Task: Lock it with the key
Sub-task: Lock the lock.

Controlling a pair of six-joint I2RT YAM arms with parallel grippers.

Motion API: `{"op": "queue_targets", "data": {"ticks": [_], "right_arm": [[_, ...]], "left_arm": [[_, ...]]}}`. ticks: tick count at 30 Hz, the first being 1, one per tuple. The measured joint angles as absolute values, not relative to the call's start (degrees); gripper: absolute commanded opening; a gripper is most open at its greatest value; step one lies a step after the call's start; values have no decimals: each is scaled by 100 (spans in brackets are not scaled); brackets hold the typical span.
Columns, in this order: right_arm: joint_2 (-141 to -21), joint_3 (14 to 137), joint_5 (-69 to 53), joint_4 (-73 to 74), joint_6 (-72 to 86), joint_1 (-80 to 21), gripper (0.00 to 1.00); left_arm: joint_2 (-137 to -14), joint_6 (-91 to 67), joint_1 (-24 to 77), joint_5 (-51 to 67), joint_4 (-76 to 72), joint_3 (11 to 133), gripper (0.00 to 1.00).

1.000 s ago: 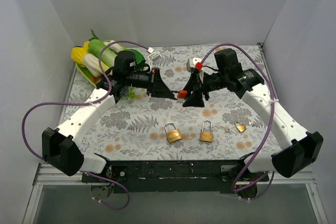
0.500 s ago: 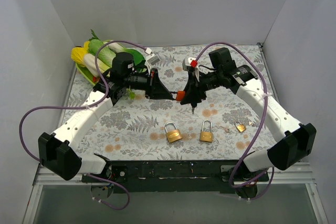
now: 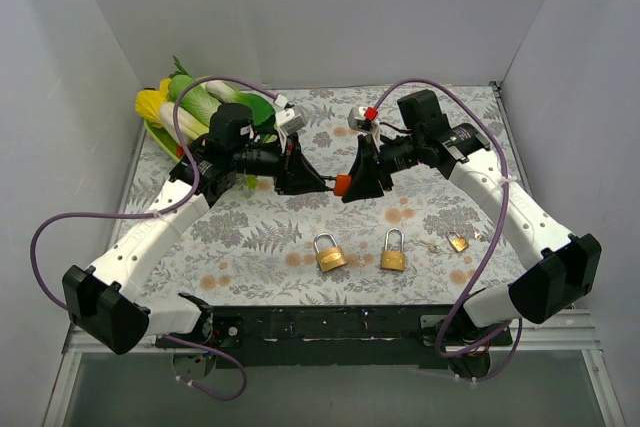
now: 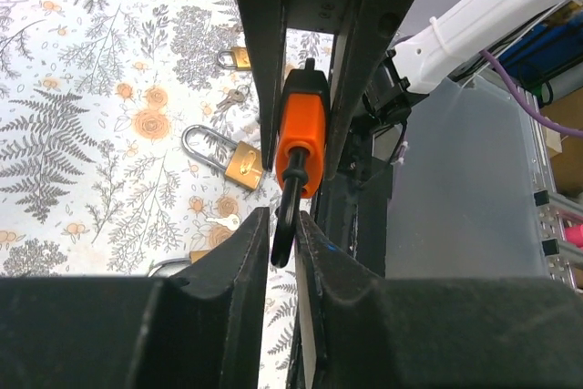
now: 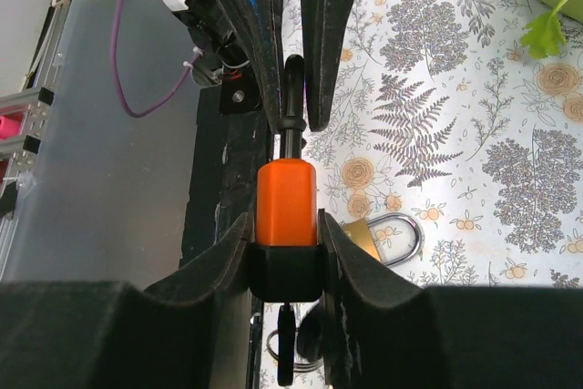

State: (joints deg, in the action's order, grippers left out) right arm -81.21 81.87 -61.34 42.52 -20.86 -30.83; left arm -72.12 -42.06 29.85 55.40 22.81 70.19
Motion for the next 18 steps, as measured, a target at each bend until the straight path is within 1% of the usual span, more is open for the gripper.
{"op": "queue_targets", "data": {"ticks": [2,4,6,15,18], "right_arm": [[-8121,8187,-6134,4246,-2069,-3081,1],[-8121,8187,-6134,4248,-2084,-3076,1],[-8119,8182,-6123,4252,-2115,-3076,1],[-8097,8152,-6090,4316,-2274,-3076,1],[-8095,8152,-6090,4316,-2287,-3076,1]], "left_arm": [[-7225,-4060,2985,5470,2543,7100,21],[-7262,-3903,2971,5441,2827,7223,26],[-7286,-3745,2952,5439,3057,7336,27],[-7286,-3535,2936,5457,3345,7439,27],[-7286,-3546,2936,5474,3343,7443,21]]}}
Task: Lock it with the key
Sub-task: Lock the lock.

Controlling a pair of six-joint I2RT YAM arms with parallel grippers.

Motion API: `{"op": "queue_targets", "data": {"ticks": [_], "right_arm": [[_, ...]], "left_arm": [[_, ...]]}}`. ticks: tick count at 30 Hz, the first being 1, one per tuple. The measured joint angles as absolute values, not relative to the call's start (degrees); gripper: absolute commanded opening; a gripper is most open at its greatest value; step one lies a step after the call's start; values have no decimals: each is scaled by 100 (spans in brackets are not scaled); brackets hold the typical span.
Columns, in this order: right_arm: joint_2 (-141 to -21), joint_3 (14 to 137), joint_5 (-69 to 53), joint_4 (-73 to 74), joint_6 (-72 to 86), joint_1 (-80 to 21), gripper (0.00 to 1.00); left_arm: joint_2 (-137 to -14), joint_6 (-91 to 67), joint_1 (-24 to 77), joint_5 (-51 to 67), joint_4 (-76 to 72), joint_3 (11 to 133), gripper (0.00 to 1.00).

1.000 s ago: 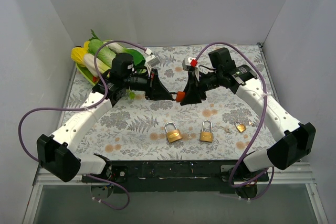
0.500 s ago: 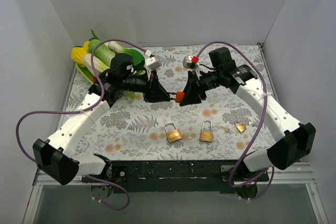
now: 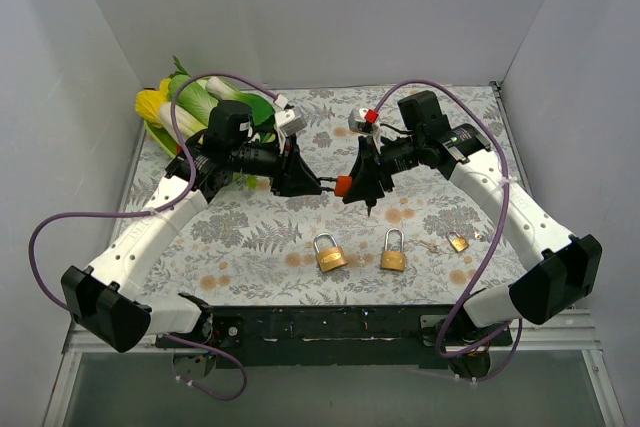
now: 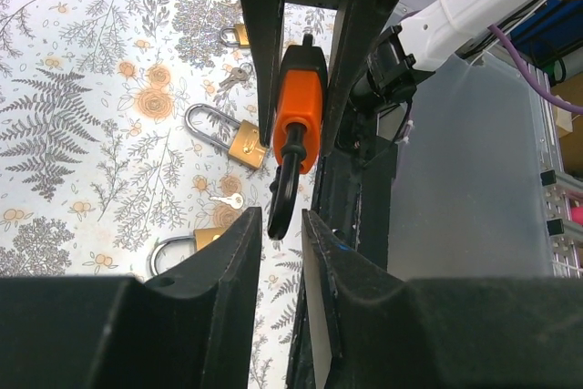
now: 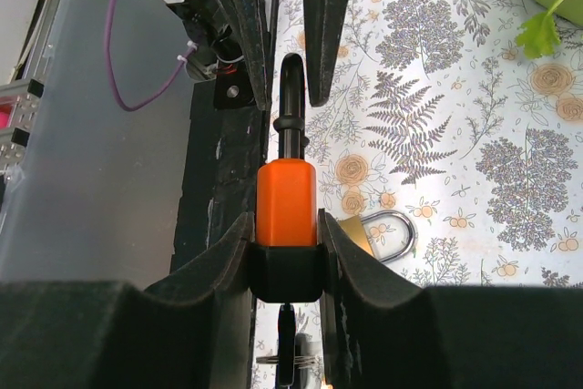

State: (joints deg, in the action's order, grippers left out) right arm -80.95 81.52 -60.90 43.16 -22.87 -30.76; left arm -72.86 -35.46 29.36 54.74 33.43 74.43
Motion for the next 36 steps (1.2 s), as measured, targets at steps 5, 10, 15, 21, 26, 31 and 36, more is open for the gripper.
{"op": "queue_targets", "data": {"ticks": [5,10,15,21,26,31,36], "right_arm": [[-8088,8152,-6090,4303,-2270,-3076,1],[-8018,8103,-6099,4176,-2239,-3076,1],[-7985,8073,-6095,4121,-2217,-3079,1],[-7959,8073,-6064,4097,-2217,-3076,1],[-7896,8036,-6020,4097,-2215,-3072,1],[-7843,7935,-5972,4193,-2196,-3052,1],[-7793,7891,-5920,4278,-2178,-3057,1]], "left_arm": [[-7297,-3588,2936,5535,3339,7443,16],[-7297,-3647,2936,5594,3275,7443,11],[-7297,-3747,2939,5690,3232,7443,0],[-7297,-3929,2961,5701,3164,7441,0],[-7284,-4185,3020,5693,2947,7330,0],[-7275,-4379,3148,5564,2779,7188,0],[-7275,-4545,3229,5478,2709,7155,0]]}}
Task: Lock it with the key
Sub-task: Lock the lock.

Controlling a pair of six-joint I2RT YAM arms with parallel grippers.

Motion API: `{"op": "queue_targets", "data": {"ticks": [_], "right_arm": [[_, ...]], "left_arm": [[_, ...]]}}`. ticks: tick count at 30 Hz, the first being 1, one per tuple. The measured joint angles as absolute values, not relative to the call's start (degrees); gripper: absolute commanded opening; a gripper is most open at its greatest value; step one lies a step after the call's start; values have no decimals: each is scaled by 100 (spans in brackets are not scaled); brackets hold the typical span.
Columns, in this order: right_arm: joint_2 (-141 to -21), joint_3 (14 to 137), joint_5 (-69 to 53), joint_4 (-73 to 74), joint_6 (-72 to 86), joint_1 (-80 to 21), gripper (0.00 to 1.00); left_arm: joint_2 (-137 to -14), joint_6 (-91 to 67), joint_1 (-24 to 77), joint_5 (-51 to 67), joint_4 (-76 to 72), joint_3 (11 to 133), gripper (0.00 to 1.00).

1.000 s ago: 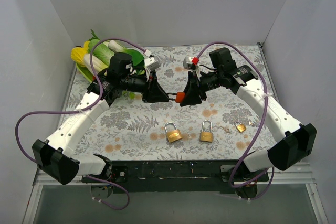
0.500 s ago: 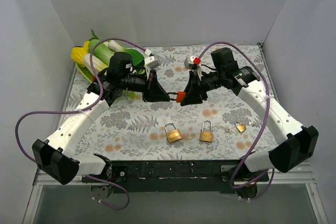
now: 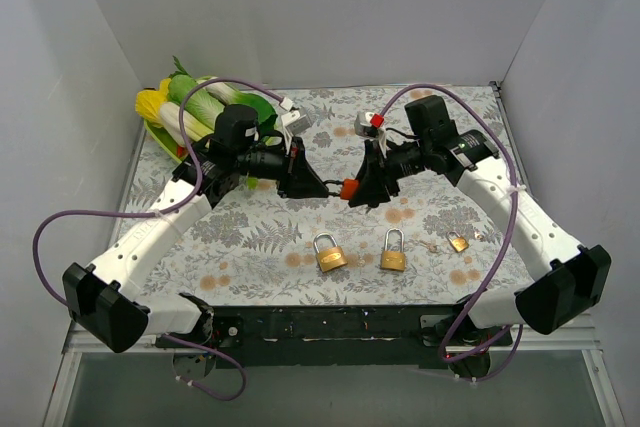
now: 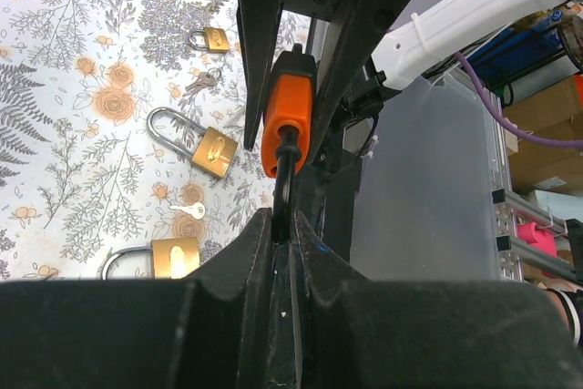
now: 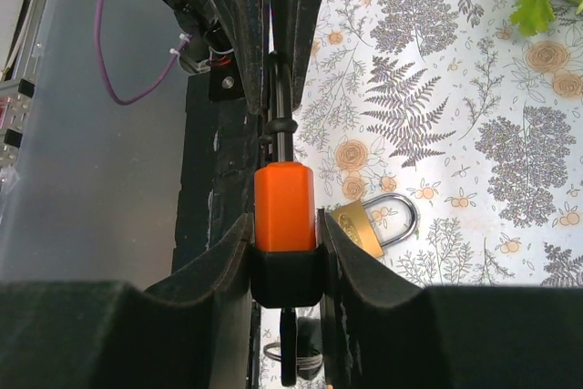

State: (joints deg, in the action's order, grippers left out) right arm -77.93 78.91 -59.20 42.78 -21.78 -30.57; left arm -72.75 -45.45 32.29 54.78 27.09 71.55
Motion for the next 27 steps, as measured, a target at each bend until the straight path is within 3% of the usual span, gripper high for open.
{"op": "queue_targets", "data": {"ticks": [19,27], "right_arm": [[-7640,7669,-5725,4228,-1769,-3131,1],[-7693,7647,-5911,4497,-1946,-3208,1]], "left_arm": [[-7258,-5037,3321,5489,2117,6871,0],[-7122,-4431,3402,5577,2322,6772,0]]}}
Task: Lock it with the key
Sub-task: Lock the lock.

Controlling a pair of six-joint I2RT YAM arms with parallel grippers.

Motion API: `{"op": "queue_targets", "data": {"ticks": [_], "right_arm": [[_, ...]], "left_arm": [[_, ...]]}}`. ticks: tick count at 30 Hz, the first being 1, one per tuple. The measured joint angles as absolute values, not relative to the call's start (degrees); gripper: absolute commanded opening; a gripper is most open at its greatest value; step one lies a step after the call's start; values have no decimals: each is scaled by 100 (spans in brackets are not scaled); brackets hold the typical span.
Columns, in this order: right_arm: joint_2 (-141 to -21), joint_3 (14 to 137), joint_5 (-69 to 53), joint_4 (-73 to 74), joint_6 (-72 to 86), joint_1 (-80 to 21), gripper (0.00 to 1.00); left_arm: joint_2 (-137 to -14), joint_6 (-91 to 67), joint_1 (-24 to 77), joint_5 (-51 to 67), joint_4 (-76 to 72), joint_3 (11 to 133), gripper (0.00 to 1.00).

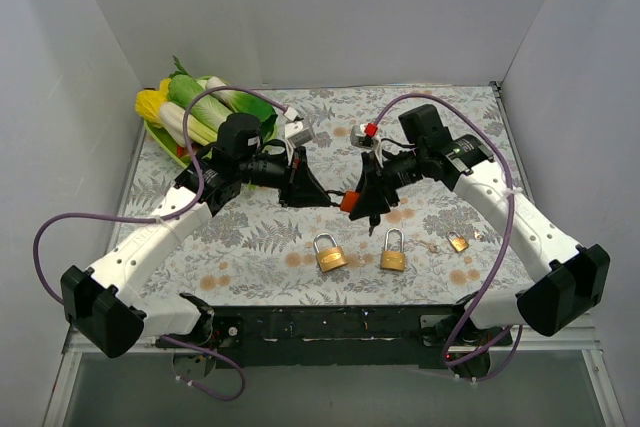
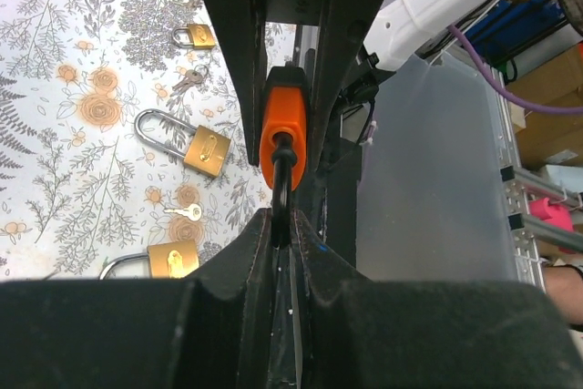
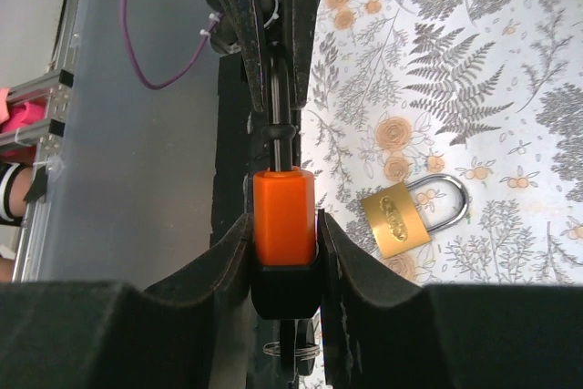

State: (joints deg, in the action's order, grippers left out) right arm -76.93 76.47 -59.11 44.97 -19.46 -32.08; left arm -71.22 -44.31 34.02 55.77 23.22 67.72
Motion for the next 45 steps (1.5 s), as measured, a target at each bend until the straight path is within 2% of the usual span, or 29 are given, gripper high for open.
{"op": "queue_targets", "data": {"ticks": [13,27,45], "right_arm": [[-8001,7826,-6173,5081,-2189,-3282,1],[-7590,7789,-5441,4943,-2224,-3352,1],[-7883,7865,-6322,4893,-1699,-3426,1]], "left_arm": [[-7061,-3905,3538,5492,2696,6757,0],[-6980,-5422,3605,5387,1765,6322,0],[-6770,-5076,3824,5496,1699,6119,0]]}}
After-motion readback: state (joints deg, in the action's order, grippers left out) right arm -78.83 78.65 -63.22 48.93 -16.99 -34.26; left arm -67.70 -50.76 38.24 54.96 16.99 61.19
